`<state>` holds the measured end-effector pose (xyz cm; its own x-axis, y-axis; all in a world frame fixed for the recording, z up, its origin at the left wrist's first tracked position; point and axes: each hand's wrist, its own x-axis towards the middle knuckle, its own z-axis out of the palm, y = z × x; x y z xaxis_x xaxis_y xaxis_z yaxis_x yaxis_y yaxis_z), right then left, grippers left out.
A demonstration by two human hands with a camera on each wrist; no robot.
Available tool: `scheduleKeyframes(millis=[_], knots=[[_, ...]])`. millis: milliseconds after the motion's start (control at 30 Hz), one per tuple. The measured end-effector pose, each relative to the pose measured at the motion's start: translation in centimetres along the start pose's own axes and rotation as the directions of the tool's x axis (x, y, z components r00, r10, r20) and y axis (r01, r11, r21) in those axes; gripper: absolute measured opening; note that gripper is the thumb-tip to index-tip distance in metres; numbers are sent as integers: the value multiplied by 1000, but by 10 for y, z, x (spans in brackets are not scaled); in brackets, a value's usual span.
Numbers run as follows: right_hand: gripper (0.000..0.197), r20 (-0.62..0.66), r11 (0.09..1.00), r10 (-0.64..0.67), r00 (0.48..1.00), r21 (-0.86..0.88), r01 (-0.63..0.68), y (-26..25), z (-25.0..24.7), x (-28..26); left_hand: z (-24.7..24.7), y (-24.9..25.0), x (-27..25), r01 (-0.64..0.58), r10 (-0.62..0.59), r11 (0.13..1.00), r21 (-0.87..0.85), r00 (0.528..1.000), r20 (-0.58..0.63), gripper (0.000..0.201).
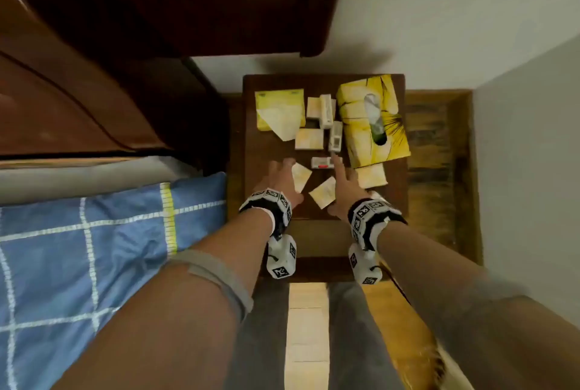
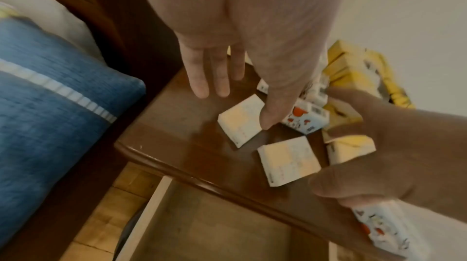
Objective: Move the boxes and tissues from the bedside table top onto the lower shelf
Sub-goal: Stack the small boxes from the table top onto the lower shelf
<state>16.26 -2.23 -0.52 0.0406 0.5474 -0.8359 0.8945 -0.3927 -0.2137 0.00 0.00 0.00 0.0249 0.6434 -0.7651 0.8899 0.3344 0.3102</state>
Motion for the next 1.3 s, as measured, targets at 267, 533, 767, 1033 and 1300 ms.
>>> scheduleKeyframes(millis=[267,533,767,1033,1300], knots=[[105,-286,994,-36,957,-106,5,-1,47,54,34,-23,60,-168,160,944,283,986,50,96],[82,-298,1000,17,955,16,-13,5,48,51,33,-43,58,-81,76,996,-28,987,-143,71],[97,-330,800,139,933,594,91,5,46,37,44,-53,38,103,-231,685,-722,970,-81,87],[107,-150,588,-7,989,799,126,29,59,28,85,-52,7,77,-280,358,-931,960,-29,52],[94,-183,767,-196,963,584,267,44,84,6,106,-34,-27,89,-199,378,-922,980,13,86]])
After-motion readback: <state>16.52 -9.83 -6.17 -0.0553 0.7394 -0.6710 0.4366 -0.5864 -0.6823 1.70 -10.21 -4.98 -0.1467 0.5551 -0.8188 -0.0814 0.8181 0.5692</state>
